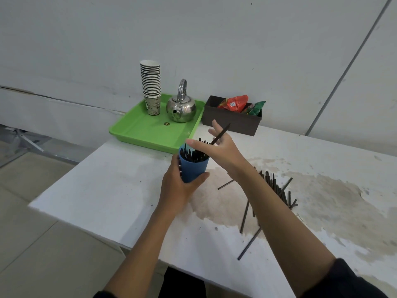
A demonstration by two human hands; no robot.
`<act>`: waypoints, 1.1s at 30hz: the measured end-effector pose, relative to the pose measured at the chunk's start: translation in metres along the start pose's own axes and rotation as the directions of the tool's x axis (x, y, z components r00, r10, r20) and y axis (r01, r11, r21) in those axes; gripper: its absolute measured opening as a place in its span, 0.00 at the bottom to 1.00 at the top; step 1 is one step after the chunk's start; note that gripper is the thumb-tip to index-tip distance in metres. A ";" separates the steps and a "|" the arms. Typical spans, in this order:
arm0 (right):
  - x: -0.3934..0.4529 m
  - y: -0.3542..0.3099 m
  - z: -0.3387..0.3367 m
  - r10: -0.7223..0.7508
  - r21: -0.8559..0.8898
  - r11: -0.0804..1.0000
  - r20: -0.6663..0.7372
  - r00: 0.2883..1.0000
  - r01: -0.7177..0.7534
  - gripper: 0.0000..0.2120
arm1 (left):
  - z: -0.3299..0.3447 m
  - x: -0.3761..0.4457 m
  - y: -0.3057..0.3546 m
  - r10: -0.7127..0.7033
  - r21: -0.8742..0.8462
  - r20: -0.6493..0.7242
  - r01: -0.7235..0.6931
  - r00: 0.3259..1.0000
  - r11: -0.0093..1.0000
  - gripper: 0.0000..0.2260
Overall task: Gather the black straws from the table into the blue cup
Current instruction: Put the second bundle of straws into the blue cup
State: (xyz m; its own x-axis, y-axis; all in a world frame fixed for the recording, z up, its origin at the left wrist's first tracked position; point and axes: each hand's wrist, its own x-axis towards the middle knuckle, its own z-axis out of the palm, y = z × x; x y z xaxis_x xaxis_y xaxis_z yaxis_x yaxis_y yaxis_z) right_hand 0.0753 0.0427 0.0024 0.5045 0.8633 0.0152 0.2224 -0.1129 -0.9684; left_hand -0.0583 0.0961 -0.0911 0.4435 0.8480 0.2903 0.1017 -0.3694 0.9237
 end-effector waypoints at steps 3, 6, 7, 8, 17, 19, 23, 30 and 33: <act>-0.004 0.002 0.000 -0.018 -0.016 1.000 0.023 1.000 0.019 0.62 | 0.000 0.000 -0.001 -0.001 -0.002 -0.001 0.001 1.000 1.000 0.34; -0.006 0.006 0.003 0.005 -0.083 0.997 0.069 0.998 0.000 0.60 | 0.001 0.000 -0.002 -0.008 -0.009 0.000 0.008 1.000 1.000 0.34; -0.006 0.007 0.004 0.015 -0.084 0.996 0.077 0.997 -0.008 0.60 | 0.001 0.000 -0.002 -0.004 -0.006 -0.003 0.004 1.000 1.000 0.34; -0.006 0.007 0.006 0.021 -0.073 0.997 0.086 0.996 -0.015 0.60 | 0.001 0.000 -0.001 0.003 0.001 -0.007 -0.003 1.000 1.000 0.34; -0.003 0.000 0.007 0.130 0.199 0.971 0.031 0.991 -0.133 0.43 | 0.000 -0.001 -0.001 0.040 0.034 -0.009 -0.040 0.999 0.999 0.33; -0.002 -0.001 0.007 0.155 0.182 0.971 0.023 0.988 -0.157 0.38 | 0.000 -0.002 -0.001 0.037 0.029 -0.013 -0.036 0.999 0.999 0.33; 0.000 0.004 0.008 0.159 0.113 0.980 0.045 0.986 -0.163 0.31 | 0.000 -0.002 -0.001 0.016 0.030 -0.011 -0.015 1.000 0.999 0.34; 0.001 0.021 0.012 0.111 0.015 0.994 0.006 0.994 -0.111 0.22 | 0.000 -0.001 0.000 0.011 0.045 0.002 -0.011 1.000 0.999 0.35; -0.001 0.023 0.013 0.108 0.051 0.993 0.016 0.994 -0.109 0.19 | 0.000 -0.001 0.001 0.003 0.045 0.003 -0.004 1.000 0.999 0.34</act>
State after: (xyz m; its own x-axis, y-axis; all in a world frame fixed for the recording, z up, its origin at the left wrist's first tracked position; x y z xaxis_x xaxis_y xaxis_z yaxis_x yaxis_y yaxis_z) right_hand 0.0688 0.0455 -0.0237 0.5120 0.8539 -0.0933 0.1233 -0.1806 -0.9758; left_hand -0.0592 0.0946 -0.0904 0.4463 0.8456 0.2929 0.1404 -0.3894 0.9103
